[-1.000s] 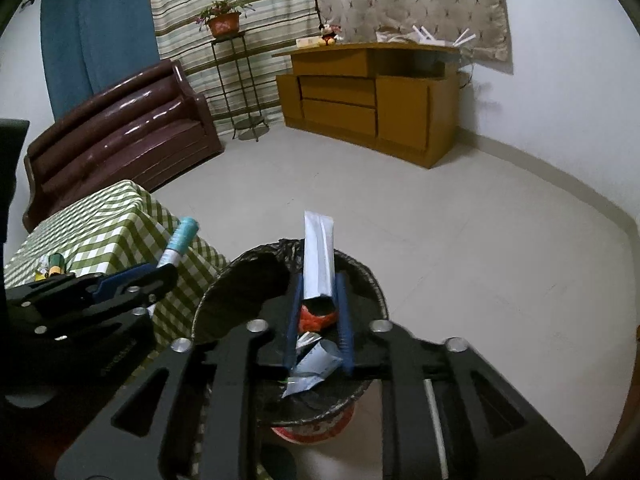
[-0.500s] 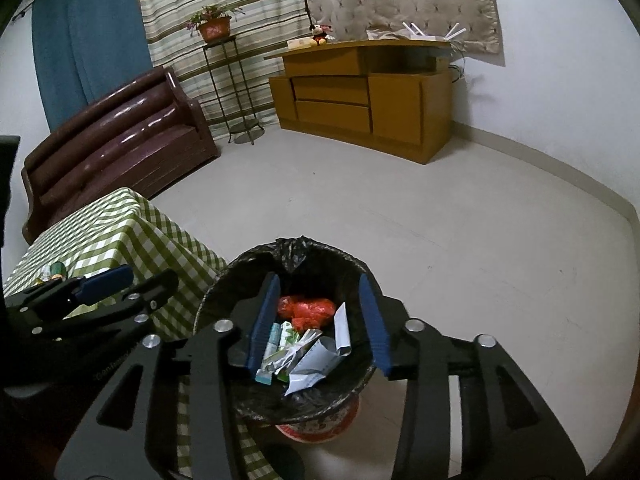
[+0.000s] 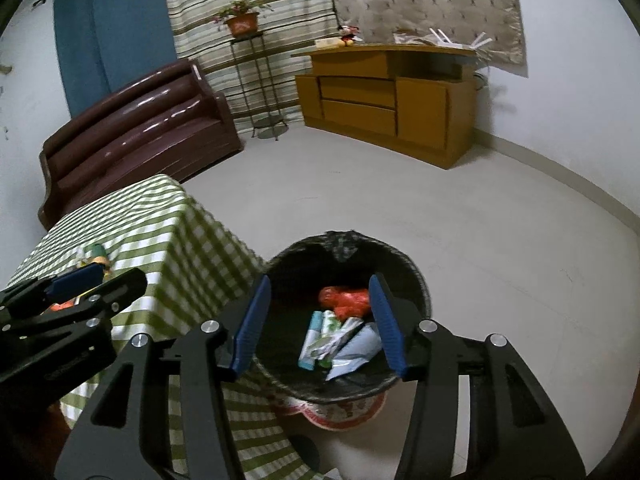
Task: Collect trash
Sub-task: 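Grasp the yellow snack bag with the right gripper while the left gripper approaches the orange bag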
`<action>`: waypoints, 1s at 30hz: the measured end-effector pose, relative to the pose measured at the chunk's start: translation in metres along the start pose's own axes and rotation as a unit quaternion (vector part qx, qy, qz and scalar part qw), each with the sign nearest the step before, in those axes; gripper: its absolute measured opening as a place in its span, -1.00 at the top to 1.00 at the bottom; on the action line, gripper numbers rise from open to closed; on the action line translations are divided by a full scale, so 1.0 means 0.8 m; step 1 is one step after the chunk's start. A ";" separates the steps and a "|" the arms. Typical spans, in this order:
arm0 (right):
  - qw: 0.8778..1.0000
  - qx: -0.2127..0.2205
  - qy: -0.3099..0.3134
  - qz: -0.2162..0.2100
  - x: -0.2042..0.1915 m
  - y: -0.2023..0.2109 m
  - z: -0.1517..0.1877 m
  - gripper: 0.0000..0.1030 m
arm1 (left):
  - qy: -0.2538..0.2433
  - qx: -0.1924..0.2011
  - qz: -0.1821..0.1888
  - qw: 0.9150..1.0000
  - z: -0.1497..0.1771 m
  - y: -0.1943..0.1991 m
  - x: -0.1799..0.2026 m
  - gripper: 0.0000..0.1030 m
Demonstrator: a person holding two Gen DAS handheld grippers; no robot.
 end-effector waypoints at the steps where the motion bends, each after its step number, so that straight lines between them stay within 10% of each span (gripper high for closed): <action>1: 1.000 0.000 0.003 -0.002 -0.006 0.000 0.000 0.02 | 0.005 0.000 -0.004 1.000 0.003 0.003 -0.009 -0.11; 30: 0.989 -0.073 0.096 -0.090 -0.205 -0.053 0.021 0.02 | 0.113 -0.035 -0.088 0.989 0.087 0.014 -0.220 -0.21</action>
Point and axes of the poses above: each gripper's, at about its wrist camera, not at the fingertips, and y roughly against the way its jaws point, x to its right, z to its underside, the point moved 1 cm from there along -y, roughly the way its jaws point, and after that the axes turned 10 degrees about -z, right-handed, at the moved point
